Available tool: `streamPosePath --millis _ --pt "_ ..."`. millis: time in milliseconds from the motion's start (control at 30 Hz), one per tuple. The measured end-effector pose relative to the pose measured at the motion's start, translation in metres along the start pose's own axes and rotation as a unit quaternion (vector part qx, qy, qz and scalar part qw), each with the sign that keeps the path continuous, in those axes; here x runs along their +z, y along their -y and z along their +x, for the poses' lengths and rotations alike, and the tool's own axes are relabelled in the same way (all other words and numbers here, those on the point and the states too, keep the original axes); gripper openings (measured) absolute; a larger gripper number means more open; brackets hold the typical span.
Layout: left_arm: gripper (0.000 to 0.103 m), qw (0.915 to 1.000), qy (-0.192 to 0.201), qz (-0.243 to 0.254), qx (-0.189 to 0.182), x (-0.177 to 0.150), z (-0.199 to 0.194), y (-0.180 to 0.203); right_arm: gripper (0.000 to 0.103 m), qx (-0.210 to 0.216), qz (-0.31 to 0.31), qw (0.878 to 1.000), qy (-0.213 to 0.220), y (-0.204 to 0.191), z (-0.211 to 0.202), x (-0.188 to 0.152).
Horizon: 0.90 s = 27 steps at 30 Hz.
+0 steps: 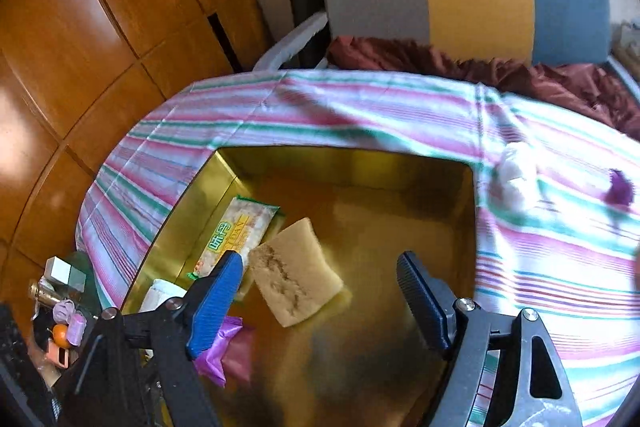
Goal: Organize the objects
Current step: 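Lower the yellow sponge into the gold tray and open the right tool, then move both tools back toward the remaining items on the table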
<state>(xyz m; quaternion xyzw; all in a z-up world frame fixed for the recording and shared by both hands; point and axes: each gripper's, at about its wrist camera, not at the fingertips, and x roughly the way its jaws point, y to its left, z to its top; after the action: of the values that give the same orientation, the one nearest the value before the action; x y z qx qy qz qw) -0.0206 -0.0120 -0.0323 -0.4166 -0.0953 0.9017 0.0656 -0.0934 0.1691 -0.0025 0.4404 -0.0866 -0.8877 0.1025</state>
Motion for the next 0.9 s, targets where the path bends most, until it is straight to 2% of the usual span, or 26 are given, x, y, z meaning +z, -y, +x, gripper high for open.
streamPosePath --millis 200,333,633,800,900 --pt "0.053 0.9993 0.008 0.027 -0.025 -0.004 -0.007 0.017 0.081 -0.046 -0.015 0.997 0.055 0.021 -0.043 -0.006" --pt "0.06 0.9978 0.004 0.042 -0.051 -0.008 -0.01 0.03 0.082 -0.072 -0.008 0.995 0.069 0.043 -0.062 -0.013" --pt "0.06 0.9909 -0.007 0.097 -0.092 -0.025 -0.018 0.067 0.082 -0.131 0.04 0.989 0.056 0.113 -0.083 -0.063" --pt "0.06 0.9815 0.0 0.145 -0.124 -0.038 -0.029 0.093 0.082 -0.163 0.065 0.983 0.049 0.153 -0.095 -0.095" --pt "0.061 0.9742 -0.011 0.163 -0.155 -0.047 -0.033 0.108 0.082 -0.191 0.077 0.978 0.045 0.181 -0.106 -0.117"
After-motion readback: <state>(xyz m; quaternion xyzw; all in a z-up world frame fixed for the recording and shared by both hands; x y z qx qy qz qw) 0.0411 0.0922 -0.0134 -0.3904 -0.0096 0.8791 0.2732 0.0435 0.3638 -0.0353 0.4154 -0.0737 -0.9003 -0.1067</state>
